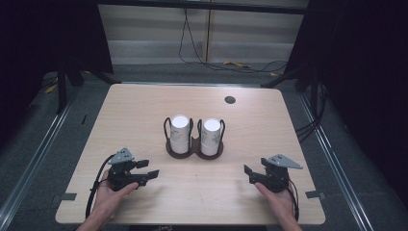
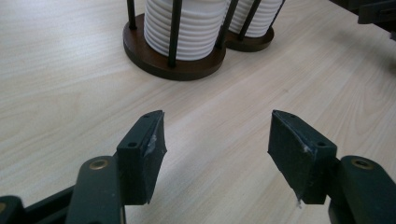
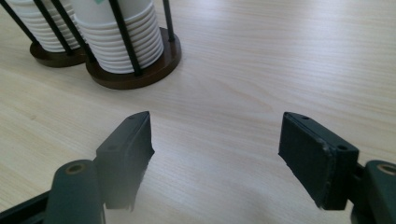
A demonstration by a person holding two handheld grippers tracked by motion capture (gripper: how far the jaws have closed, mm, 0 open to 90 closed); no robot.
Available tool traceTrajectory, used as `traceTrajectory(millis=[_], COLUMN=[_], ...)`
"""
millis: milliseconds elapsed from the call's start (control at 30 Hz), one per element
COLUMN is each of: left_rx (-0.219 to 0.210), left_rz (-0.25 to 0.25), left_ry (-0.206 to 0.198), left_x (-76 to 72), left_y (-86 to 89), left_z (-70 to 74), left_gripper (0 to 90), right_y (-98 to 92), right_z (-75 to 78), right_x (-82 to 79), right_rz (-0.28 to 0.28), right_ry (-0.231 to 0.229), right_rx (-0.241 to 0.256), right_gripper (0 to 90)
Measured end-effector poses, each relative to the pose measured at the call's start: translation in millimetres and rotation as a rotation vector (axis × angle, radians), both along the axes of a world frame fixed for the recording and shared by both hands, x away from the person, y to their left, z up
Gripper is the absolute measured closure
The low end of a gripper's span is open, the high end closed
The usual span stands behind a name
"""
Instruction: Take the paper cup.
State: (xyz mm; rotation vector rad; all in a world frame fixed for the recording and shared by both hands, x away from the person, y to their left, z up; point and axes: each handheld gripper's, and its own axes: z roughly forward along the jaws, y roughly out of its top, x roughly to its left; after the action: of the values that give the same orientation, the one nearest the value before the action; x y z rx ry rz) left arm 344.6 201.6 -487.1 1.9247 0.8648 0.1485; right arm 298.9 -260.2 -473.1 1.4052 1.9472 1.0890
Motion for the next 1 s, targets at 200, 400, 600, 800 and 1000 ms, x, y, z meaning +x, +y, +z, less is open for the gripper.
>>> traceTrajectory(millis=[200,400,600,800,1000], left_rx=[-0.014,-0.045,-0.060,-0.051,-0.050], left_rz=[-0.013,-0.007,0.008,0.017,0.036], left_ry=[0.006,0.016,-0.030,-0.081,-0.098], left_x=[0.7,5.6,7.5,9.5,22.6], left_y=[-1.4,-5.6,-6.9,-7.8,-12.8], left_z=[-0.1,7.2,23.1,39.9,50.5], left_gripper=[36.4,34.2,31.9,25.2,22.0], right_y=[2.0,-3.1,-0.8,7.5,10.2], right_z=[-0.4,1.6,1.7,4.7,4.4], right_x=[-1.2,-2.3,-4.7,-4.6,-3.1], right_rz=[0.014,0.008,0.024,0.047,0.070], right_ry=[0.003,-0.002,0.008,0.008,0.021], right_rx=[0.003,0.056,0.065,0.056,0.040], right_gripper=[25.6,26.1,26.0,26.0,25.7])
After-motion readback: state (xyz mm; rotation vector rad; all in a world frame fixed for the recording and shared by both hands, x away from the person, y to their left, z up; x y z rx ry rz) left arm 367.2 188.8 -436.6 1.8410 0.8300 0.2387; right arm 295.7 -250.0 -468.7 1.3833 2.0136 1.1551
